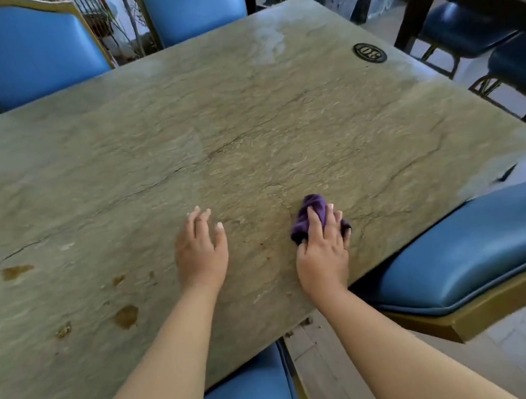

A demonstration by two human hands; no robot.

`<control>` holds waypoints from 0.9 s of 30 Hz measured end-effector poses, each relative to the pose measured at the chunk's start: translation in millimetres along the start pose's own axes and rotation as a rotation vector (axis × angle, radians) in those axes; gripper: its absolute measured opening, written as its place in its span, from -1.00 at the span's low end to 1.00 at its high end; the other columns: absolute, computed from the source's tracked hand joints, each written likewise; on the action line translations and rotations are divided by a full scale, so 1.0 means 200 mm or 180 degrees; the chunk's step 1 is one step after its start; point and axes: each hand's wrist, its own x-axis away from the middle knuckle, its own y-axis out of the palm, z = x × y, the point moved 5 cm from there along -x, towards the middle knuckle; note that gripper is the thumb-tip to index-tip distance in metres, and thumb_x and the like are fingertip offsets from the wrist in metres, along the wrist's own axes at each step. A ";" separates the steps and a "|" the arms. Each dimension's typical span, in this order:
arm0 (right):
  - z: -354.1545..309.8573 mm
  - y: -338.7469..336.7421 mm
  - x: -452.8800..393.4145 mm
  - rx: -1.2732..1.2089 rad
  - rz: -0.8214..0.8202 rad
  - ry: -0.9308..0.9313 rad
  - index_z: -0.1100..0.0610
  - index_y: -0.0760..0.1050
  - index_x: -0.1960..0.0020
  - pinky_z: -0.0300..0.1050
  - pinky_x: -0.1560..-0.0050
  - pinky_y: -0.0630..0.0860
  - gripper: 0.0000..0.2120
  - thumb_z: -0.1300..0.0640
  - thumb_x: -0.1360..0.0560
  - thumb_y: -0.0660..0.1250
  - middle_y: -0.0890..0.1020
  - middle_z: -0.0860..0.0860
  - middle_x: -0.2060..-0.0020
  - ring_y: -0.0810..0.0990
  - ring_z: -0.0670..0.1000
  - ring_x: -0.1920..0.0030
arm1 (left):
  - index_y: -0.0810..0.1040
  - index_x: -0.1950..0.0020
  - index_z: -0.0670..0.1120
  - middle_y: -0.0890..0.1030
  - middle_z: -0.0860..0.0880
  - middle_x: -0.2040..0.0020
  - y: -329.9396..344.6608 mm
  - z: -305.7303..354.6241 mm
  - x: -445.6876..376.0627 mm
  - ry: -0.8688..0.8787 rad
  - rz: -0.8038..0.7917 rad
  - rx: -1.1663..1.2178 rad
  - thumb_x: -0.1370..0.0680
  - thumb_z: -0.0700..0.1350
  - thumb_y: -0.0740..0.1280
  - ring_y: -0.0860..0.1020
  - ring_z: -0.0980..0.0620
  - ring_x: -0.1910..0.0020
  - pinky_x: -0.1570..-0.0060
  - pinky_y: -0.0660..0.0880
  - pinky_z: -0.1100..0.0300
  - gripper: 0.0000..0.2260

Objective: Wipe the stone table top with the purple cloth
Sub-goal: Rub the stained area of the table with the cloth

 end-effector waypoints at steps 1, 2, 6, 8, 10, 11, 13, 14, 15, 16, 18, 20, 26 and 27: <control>-0.03 0.01 -0.05 0.0063 0.0046 0.0107 0.01 -0.02 -0.55 0.00 -0.49 -0.31 -0.42 0.08 -0.58 0.09 -0.13 0.12 -0.56 -0.20 0.09 -0.55 | 0.27 -0.50 -0.06 0.15 -0.04 -0.57 -0.03 -0.08 -0.04 -0.0112 -0.0055 -0.0277 -0.64 0.04 0.08 0.11 -0.06 -0.54 -0.50 0.00 0.01 -0.56; -0.07 0.03 -0.11 0.0098 0.0041 0.0119 0.02 -0.02 -0.56 0.02 -0.49 -0.31 -0.41 0.08 -0.57 0.09 -0.13 0.14 -0.56 -0.19 0.10 -0.55 | 0.14 -0.55 -0.03 0.01 -0.02 -0.60 -0.04 -0.18 -0.07 -0.0301 -0.0226 -0.0592 -0.65 0.10 0.02 -0.02 -0.04 -0.57 -0.51 -0.13 -0.01 -0.51; -0.26 0.14 -0.30 0.0126 -0.0117 -0.0243 0.02 0.04 -0.55 0.03 -0.50 -0.28 -0.41 0.08 -0.56 0.12 -0.10 0.13 -0.56 -0.16 0.12 -0.55 | -0.36 -0.52 0.11 -0.46 0.06 -0.50 0.01 -0.42 -0.14 -0.0786 -0.1183 -0.1238 -0.60 0.27 -0.16 -0.41 -0.03 -0.50 -0.40 -0.42 -0.11 -0.41; -0.44 0.24 -0.32 0.0162 -0.0364 -0.0770 0.01 0.04 -0.55 0.01 -0.50 -0.28 -0.40 0.07 -0.55 0.13 -0.10 0.12 -0.56 -0.17 0.10 -0.55 | -0.40 -0.50 0.14 -0.52 0.10 -0.46 0.04 -0.44 -0.17 -0.0858 -0.1445 -0.1064 -0.59 0.29 -0.17 -0.47 -0.01 -0.47 -0.38 -0.45 -0.10 -0.40; -0.65 0.35 -0.27 0.0134 -0.0867 -0.1613 -0.03 0.06 -0.54 -0.02 -0.50 -0.28 -0.41 0.07 -0.54 0.14 -0.09 0.07 -0.57 -0.17 0.06 -0.55 | -0.37 -0.51 0.16 -0.51 0.13 -0.46 0.04 -0.46 -0.19 -0.0941 -0.1556 -0.0854 -0.59 0.29 -0.18 -0.47 0.03 -0.46 -0.38 -0.44 -0.09 -0.42; -0.73 0.40 -0.23 0.0097 -0.1122 -0.1997 -0.06 0.09 -0.53 -0.03 -0.51 -0.27 -0.41 0.07 -0.53 0.14 -0.07 0.03 -0.57 -0.17 0.03 -0.55 | -0.34 -0.52 0.16 -0.49 0.14 -0.47 0.04 -0.46 -0.19 -0.0961 -0.1573 -0.0776 -0.59 0.29 -0.17 -0.46 0.04 -0.47 -0.39 -0.43 -0.09 -0.42; -0.80 0.45 -0.24 0.0070 -0.1340 -0.2397 -0.11 0.13 -0.52 -0.05 -0.51 -0.25 -0.41 0.08 -0.51 0.15 -0.02 -0.02 -0.57 -0.14 -0.03 -0.55 | -0.31 -0.53 0.17 -0.46 0.15 -0.49 0.04 -0.46 -0.20 -0.0971 -0.1582 -0.0688 -0.59 0.28 -0.17 -0.44 0.05 -0.48 -0.40 -0.40 -0.09 -0.43; -0.80 0.45 -0.29 0.0079 -0.1260 -0.2391 -0.11 0.13 -0.52 -0.04 -0.51 -0.25 -0.41 0.07 -0.51 0.16 -0.01 -0.03 -0.56 -0.12 -0.04 -0.55 | -0.32 -0.53 0.17 -0.46 0.16 -0.49 0.05 -0.46 -0.20 -0.0968 -0.1588 -0.0687 -0.59 0.29 -0.17 -0.44 0.06 -0.48 -0.40 -0.40 -0.09 -0.43; -0.80 0.44 -0.37 0.0096 -0.1094 -0.2255 -0.10 0.12 -0.52 -0.02 -0.51 -0.25 -0.41 0.07 -0.52 0.16 -0.01 -0.02 -0.57 -0.11 -0.03 -0.55 | -0.34 -0.52 0.18 -0.48 0.16 -0.48 0.05 -0.46 -0.19 -0.0963 -0.1600 -0.0702 -0.58 0.29 -0.18 -0.45 0.06 -0.47 -0.40 -0.41 -0.08 -0.42; -0.79 0.42 -0.46 0.0104 -0.0898 -0.1992 -0.07 0.10 -0.53 -0.01 -0.51 -0.25 -0.41 0.07 -0.53 0.15 -0.01 0.02 -0.57 -0.11 0.01 -0.55 | -0.36 -0.51 0.18 -0.50 0.16 -0.47 0.06 -0.46 -0.19 -0.0953 -0.1614 -0.0713 -0.57 0.30 -0.18 -0.47 0.06 -0.46 -0.38 -0.43 -0.07 -0.41; -0.78 0.40 -0.66 0.0126 -0.0541 -0.1324 0.00 0.09 -0.54 0.01 -0.51 -0.23 -0.42 0.08 -0.54 0.14 -0.02 0.12 -0.56 -0.09 0.10 -0.55 | -0.44 -0.46 0.20 -0.57 0.18 -0.41 0.06 -0.45 -0.18 -0.0902 -0.1632 -0.0708 -0.55 0.33 -0.19 -0.54 0.09 -0.40 -0.33 -0.49 -0.04 -0.40; -0.82 0.41 -0.80 0.0174 -0.0359 -0.0883 0.06 0.09 -0.53 0.05 -0.52 -0.21 -0.42 0.09 -0.55 0.14 -0.03 0.18 -0.55 -0.08 0.15 -0.55 | -0.53 -0.35 0.21 -0.69 0.23 -0.25 0.05 -0.45 -0.18 -0.0846 -0.1656 -0.0688 -0.53 0.35 -0.22 -0.61 0.12 -0.31 -0.26 -0.55 -0.01 -0.42; -1.19 0.60 -0.76 0.0133 -0.1011 -0.1690 -0.01 0.09 -0.53 0.00 -0.51 -0.23 -0.41 0.09 -0.53 0.13 -0.05 0.10 -0.56 -0.14 0.11 -0.55 | -0.59 -0.28 0.28 -0.72 0.30 -0.20 0.04 -0.44 -0.16 -0.0795 -0.1627 -0.0566 -0.29 0.46 -0.41 -0.69 0.16 -0.21 -0.23 -0.58 0.01 -0.35; -1.23 0.63 -0.68 0.0088 -0.1180 -0.1998 -0.04 0.12 -0.52 -0.02 -0.50 -0.24 -0.41 0.09 -0.51 0.14 -0.04 0.07 -0.57 -0.14 0.08 -0.55 | -0.59 -0.30 0.27 -0.70 0.29 -0.22 0.05 -0.44 -0.16 -0.0813 -0.1610 -0.0572 -0.28 0.46 -0.42 -0.69 0.16 -0.22 -0.24 -0.57 0.01 -0.32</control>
